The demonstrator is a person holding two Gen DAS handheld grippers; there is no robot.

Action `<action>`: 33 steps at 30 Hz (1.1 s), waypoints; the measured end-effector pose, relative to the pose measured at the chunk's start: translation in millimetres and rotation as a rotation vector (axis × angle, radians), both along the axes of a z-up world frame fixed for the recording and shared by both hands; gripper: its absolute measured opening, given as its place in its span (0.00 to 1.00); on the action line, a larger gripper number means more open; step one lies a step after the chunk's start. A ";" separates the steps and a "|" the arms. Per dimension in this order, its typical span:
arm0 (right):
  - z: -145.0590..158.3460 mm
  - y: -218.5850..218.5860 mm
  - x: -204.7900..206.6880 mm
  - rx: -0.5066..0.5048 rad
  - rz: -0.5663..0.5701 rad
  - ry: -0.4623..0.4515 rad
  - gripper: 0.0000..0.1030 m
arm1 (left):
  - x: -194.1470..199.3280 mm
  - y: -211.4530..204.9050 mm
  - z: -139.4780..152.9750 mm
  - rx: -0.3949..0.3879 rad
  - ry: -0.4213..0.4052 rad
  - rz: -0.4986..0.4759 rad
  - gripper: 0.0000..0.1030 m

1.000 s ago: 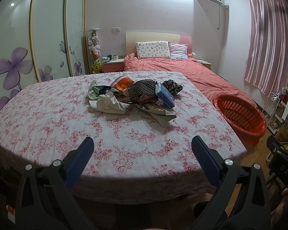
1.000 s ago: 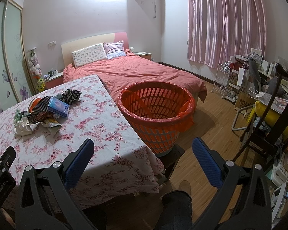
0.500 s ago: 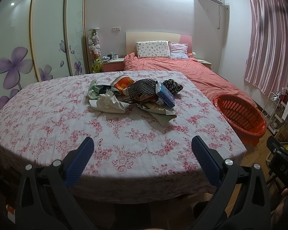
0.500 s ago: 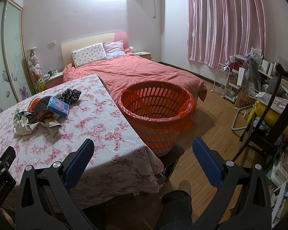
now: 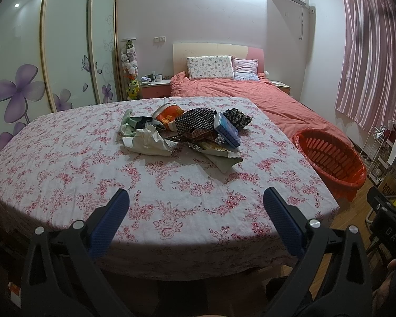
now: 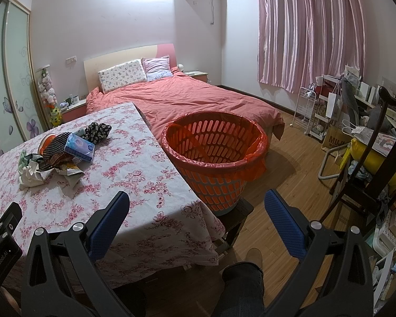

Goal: Collect trash

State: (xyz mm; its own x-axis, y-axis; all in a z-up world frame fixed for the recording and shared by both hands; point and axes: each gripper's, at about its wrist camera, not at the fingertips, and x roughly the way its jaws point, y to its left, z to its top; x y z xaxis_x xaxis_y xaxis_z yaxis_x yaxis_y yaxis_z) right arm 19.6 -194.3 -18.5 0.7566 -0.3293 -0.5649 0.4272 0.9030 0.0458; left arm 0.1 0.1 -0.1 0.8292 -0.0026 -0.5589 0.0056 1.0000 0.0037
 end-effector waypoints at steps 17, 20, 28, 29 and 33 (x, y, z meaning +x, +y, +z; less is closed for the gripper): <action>-0.5 -0.9 1.0 0.001 -0.001 0.001 0.98 | 0.1 0.1 -0.1 0.000 0.002 0.000 0.96; -0.7 -1.0 1.2 0.001 -0.001 0.002 0.98 | 0.1 0.1 -0.1 -0.001 0.003 0.000 0.96; 0.0 0.7 2.5 0.001 -0.002 0.007 0.98 | 0.9 0.3 -1.0 -0.002 0.012 0.002 0.96; -1.8 -2.7 3.4 0.002 -0.003 0.009 0.98 | 1.1 0.6 -1.8 -0.002 0.016 0.003 0.96; -7.0 -1.6 9.3 -0.001 0.005 0.011 0.98 | 8.1 7.6 -10.8 -0.004 0.031 0.013 0.96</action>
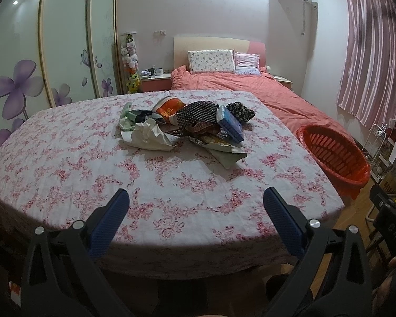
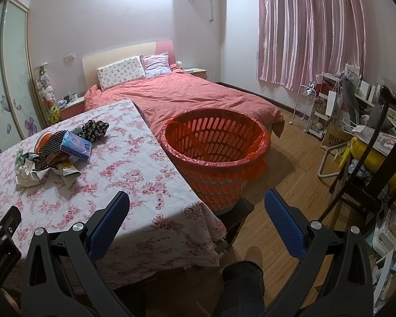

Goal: Collect trash
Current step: 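Reach the right tool toward the blue tissue pack while the left tool approaches the crumpled white paper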

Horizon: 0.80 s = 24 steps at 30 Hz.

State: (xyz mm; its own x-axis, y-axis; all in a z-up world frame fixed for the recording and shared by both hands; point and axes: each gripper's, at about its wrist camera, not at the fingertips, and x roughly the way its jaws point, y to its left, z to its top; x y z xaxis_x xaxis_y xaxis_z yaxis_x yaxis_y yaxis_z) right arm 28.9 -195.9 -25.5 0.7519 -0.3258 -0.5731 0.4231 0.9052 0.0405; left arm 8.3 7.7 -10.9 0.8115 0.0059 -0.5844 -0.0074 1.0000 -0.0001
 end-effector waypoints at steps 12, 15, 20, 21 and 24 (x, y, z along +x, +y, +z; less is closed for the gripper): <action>-4.8 25.2 37.6 -0.062 0.085 0.013 0.98 | 51.4 54.4 -17.1 -0.068 0.079 0.116 0.96; -6.7 29.1 53.7 -0.032 0.121 0.026 0.98 | 69.2 72.2 -22.5 -0.081 0.098 0.145 0.96; -8.1 38.6 84.5 0.033 0.214 0.025 0.98 | 102.0 95.3 -28.2 -0.100 0.125 0.164 0.96; -8.3 42.0 92.6 0.037 0.227 0.021 0.98 | 108.9 98.1 -29.4 -0.102 0.129 0.161 0.96; -9.2 49.7 118.8 0.044 0.268 0.030 0.98 | 127.8 103.4 -31.5 -0.097 0.135 0.149 0.96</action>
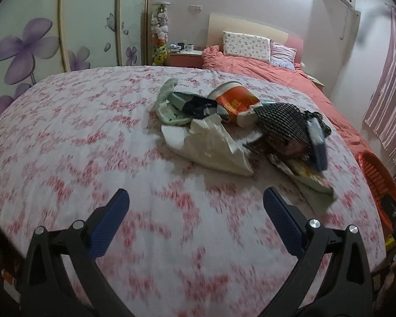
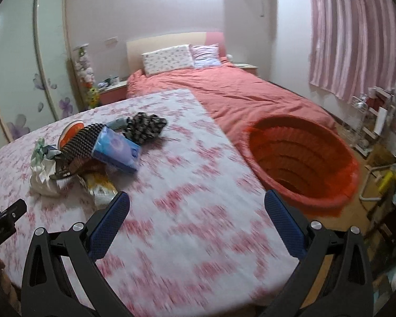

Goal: Collect trash
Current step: 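Reach the right tool toward the blue tissue pack while the left tool approaches the crumpled white paper, then grasp the blue tissue pack with the right tool while the left tool grasps the crumpled white paper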

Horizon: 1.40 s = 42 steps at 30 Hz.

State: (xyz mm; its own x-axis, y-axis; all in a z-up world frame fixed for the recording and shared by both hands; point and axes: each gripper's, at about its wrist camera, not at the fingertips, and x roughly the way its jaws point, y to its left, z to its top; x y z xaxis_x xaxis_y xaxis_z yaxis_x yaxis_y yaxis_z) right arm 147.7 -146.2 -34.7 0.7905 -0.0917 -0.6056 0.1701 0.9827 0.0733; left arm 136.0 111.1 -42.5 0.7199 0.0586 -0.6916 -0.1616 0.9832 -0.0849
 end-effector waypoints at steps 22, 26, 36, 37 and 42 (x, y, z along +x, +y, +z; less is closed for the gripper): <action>-26.3 64.0 113.0 0.119 0.282 0.144 0.51 | 87.2 19.9 -19.8 -0.017 0.079 0.006 0.90; -25.0 62.2 116.6 0.134 0.287 0.143 0.40 | 88.8 21.8 -20.2 -0.027 0.077 -0.001 0.90; -20.5 42.7 110.8 0.223 0.270 0.124 0.37 | 87.2 24.0 -23.8 -0.082 0.086 -0.027 0.90; -20.7 41.7 111.2 0.226 0.270 0.125 0.37 | 87.4 23.2 -23.8 -0.079 0.086 -0.029 0.90; -20.1 28.7 108.4 0.271 0.243 0.119 0.37 | 88.4 20.6 -23.7 -0.074 0.088 -0.032 0.90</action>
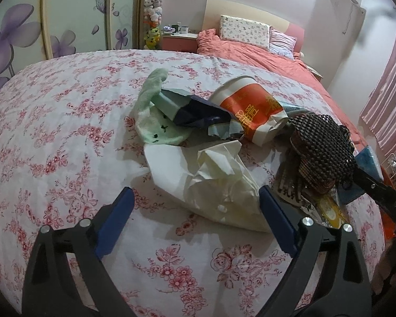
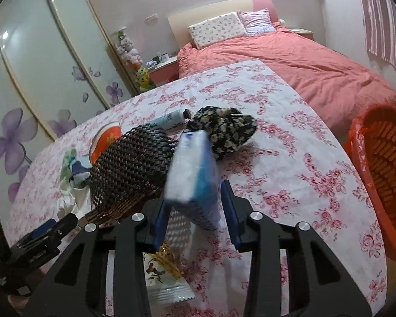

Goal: Collect trash
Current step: 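Grasp the blue tissue pack with the right tool while the left tool grasps the crumpled white paper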

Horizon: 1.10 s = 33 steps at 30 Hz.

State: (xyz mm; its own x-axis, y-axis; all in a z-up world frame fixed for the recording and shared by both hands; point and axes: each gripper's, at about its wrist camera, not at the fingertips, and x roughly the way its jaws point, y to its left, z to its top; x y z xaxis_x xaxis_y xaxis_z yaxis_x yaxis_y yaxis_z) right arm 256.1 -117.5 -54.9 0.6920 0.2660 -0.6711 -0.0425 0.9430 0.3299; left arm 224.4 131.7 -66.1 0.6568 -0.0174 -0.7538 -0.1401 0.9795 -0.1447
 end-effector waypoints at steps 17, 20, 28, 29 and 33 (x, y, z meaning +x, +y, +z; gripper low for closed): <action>-5.9 -14.5 1.9 0.011 -0.038 0.008 0.21 | 11.5 -12.3 0.5 -0.003 0.006 -0.022 0.90; -6.1 -14.4 1.2 0.002 -0.038 0.005 0.20 | 14.3 -11.4 -0.6 -0.011 0.007 -0.022 0.85; -2.2 -13.2 -3.2 -0.022 -0.037 -0.009 0.16 | 19.7 -9.4 -0.2 -0.044 0.006 -0.045 0.47; -1.0 -13.5 -4.3 -0.023 -0.038 -0.011 0.16 | 17.8 -10.9 2.6 -0.034 -0.006 -0.053 0.42; 7.6 -16.3 -11.2 -0.029 -0.046 -0.036 0.16 | 12.8 -14.5 10.8 -0.026 -0.024 -0.071 0.34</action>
State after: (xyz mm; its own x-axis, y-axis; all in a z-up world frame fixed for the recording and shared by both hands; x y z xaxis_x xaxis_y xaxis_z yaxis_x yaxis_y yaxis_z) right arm 244.9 -133.8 -47.2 0.7271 0.2143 -0.6523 -0.0102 0.9533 0.3018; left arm 237.2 117.2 -55.3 0.6708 -0.0841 -0.7369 -0.0669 0.9826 -0.1731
